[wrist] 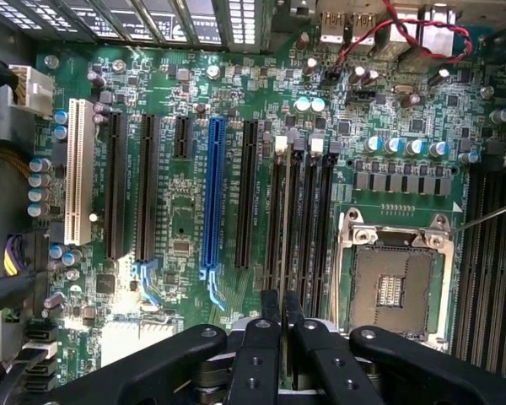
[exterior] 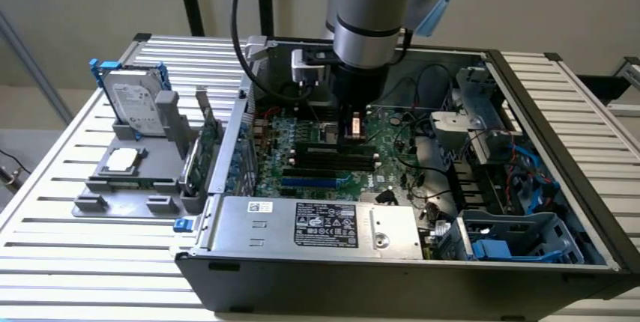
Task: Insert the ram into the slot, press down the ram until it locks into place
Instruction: 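Insert the ram into the slot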
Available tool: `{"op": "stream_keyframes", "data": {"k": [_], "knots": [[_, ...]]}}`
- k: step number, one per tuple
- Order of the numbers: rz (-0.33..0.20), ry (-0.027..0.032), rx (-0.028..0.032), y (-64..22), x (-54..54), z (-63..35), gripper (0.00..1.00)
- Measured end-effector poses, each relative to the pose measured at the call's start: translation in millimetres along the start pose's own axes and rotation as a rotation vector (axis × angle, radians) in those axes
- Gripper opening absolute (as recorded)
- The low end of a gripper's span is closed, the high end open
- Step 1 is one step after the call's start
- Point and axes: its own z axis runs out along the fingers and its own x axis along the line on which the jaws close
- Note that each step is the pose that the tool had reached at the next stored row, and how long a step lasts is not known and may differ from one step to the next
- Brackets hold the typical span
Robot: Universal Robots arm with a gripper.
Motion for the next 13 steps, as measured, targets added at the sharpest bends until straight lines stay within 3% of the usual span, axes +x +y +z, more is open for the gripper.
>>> {"op": "stream_keyframes", "data": {"k": [6, 13], "knots": [[0.0, 0.0121, -0.0006, -0.5, 0.5, 2.5, 0.13], [0.0, 0.0131, -0.0001, -0.6, 0.6, 5.5, 0.13]]}}
